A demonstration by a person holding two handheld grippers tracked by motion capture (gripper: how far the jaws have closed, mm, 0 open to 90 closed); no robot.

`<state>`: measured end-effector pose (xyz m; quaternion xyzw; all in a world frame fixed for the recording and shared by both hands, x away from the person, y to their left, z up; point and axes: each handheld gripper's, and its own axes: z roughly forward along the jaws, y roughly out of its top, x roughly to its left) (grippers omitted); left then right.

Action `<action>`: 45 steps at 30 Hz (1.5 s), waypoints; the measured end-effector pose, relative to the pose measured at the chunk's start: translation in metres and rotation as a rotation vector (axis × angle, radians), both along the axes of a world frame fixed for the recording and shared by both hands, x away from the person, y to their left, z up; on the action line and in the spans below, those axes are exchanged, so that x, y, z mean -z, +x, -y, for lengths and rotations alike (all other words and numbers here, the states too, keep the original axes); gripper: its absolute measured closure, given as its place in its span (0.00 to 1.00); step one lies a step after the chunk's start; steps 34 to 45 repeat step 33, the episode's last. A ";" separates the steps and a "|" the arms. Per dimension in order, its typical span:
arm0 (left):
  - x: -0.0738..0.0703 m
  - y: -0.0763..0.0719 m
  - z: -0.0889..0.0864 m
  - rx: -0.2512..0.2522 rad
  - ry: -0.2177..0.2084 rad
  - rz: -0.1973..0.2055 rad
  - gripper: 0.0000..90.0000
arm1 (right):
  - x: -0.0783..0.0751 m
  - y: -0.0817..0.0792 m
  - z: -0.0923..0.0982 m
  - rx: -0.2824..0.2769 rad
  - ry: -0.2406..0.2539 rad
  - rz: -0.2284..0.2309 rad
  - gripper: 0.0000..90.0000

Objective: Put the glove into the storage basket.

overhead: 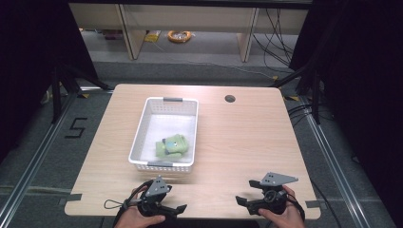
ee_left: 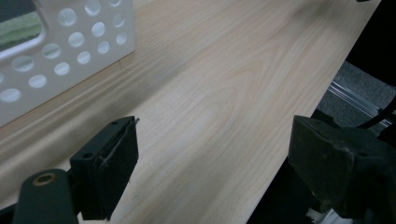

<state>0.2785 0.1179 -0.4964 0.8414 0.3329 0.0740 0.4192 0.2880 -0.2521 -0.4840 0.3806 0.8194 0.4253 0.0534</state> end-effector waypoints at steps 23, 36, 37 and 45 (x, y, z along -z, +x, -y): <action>0.006 -0.003 0.000 -0.003 0.038 0.006 0.17 | 0.012 -0.011 0.011 -0.025 -0.069 -0.003 0.19; 0.008 -0.004 0.001 -0.029 0.005 -0.021 0.17 | 0.012 -0.011 0.013 0.019 -0.088 0.010 0.19; 0.008 -0.004 0.001 -0.029 0.005 -0.021 0.17 | 0.012 -0.011 0.013 0.019 -0.088 0.010 0.19; 0.008 -0.004 0.001 -0.029 0.005 -0.021 0.17 | 0.012 -0.011 0.013 0.019 -0.088 0.010 0.19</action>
